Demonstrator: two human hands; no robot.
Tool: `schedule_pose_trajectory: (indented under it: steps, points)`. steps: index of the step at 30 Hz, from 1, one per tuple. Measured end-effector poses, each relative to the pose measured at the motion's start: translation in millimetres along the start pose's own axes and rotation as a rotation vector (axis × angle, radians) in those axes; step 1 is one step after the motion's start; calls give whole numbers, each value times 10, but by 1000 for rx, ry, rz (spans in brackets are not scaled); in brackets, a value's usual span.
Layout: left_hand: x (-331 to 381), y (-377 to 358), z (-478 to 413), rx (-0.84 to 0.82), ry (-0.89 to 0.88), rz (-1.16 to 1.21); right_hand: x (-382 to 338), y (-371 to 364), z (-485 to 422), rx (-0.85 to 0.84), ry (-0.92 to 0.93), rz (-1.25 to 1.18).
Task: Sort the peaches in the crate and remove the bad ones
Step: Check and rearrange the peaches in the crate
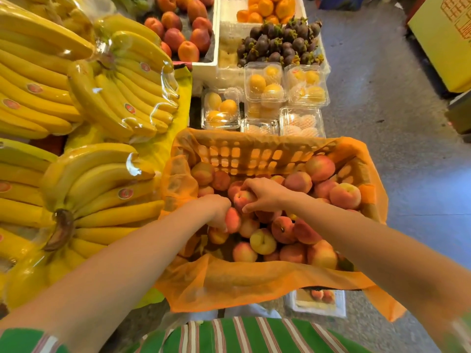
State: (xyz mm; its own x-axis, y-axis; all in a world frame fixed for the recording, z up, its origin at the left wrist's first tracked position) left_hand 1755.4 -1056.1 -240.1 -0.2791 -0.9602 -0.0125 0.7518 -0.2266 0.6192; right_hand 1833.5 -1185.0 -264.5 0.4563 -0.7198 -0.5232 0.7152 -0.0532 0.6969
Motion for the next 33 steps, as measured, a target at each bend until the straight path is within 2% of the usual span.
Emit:
schedule_pose_trajectory:
  steps: [4,6,9,12,14,17,23,33]
  points:
    - [-49,156,128,141,9,-54,15,2,-45,-3,-14,14]
    - [-152,242,212,368,18,-28,16,19,-70,-11,-18,-3]
    - [-432,255,349,824,60,50,-28,77,-105,12,8,-48]
    - [-701,102,415,1069,195,129,-128,140,-102,55,49,-133]
    - [-807,-38,424,1077,261,173,-235,133,-60,17,84,-226]
    - [-841,-197,420,1025,223,194,-429,11,34,-131,139,-281]
    - [-836,-360,430,1045,118,309,-564,-646,73,-339,203,-2]
    - [-839,-396,463,1069,101,421,-665,-1045,-9,-293,408,250]
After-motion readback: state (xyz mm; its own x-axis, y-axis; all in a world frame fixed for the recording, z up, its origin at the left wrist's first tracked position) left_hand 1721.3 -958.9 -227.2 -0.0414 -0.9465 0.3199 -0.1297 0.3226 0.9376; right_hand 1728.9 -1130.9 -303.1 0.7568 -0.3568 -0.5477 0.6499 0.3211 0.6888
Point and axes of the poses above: each hand's wrist, its own z-axis away from the middle knuckle, its own y-axis out of the back of the hand, x = y × z, the point moved 2 cm from there along -z, towards the middle knuckle, and after that the axes turned 13 degrees about -z, right-handed, at the moved point
